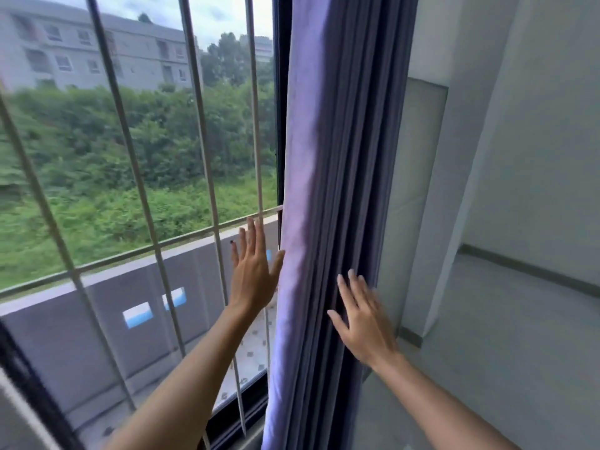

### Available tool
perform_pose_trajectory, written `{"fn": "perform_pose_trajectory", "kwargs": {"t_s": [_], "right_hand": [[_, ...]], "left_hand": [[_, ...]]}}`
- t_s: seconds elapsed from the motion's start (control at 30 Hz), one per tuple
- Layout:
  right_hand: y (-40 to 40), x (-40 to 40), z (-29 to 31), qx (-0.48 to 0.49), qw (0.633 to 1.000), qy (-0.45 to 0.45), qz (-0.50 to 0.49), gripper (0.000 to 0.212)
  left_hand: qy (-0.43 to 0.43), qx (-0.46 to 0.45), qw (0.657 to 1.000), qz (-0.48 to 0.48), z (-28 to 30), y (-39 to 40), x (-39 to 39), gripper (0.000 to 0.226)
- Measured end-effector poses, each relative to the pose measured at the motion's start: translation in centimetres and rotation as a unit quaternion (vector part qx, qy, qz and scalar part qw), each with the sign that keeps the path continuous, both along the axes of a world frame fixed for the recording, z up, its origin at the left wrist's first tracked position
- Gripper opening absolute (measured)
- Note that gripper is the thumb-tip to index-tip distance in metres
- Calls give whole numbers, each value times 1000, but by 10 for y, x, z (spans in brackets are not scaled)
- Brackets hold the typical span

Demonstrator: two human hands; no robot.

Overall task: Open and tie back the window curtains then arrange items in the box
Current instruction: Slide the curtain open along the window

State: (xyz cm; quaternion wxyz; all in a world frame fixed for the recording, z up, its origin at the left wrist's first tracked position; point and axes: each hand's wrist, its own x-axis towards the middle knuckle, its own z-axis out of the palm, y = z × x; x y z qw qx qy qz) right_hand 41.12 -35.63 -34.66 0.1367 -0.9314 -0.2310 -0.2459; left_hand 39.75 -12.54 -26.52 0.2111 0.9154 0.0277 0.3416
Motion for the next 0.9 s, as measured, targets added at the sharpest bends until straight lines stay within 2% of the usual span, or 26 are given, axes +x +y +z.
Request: {"fn": "perform_pose_trajectory", "kwargs": {"t_s": [0.13,0.23,0.3,0.5,0.63,0.9], "right_hand": [[-23,16,7,117,990,76,-10,76],[-45,26,13,217,967,136,-1,69],[-64,28,12,243,956,163,14,68],[-125,42,-5,221,955,191,50,64],[-154,56,0,205,952,220,49,63],[-166,80,19,242,943,225,44,59]], "left_hand": [[-18,-17,999,25,-3,-13,-11,68],[-45,-34,996,62,-4,-33,-12,70],[-63,-64,992,86,-7,-51,-13,65],[-91,-109,980,139,-40,-103,-18,53],[-52,-116,978,164,-57,-126,-20,51],[-34,-111,985,127,-37,-153,9,42]]}}
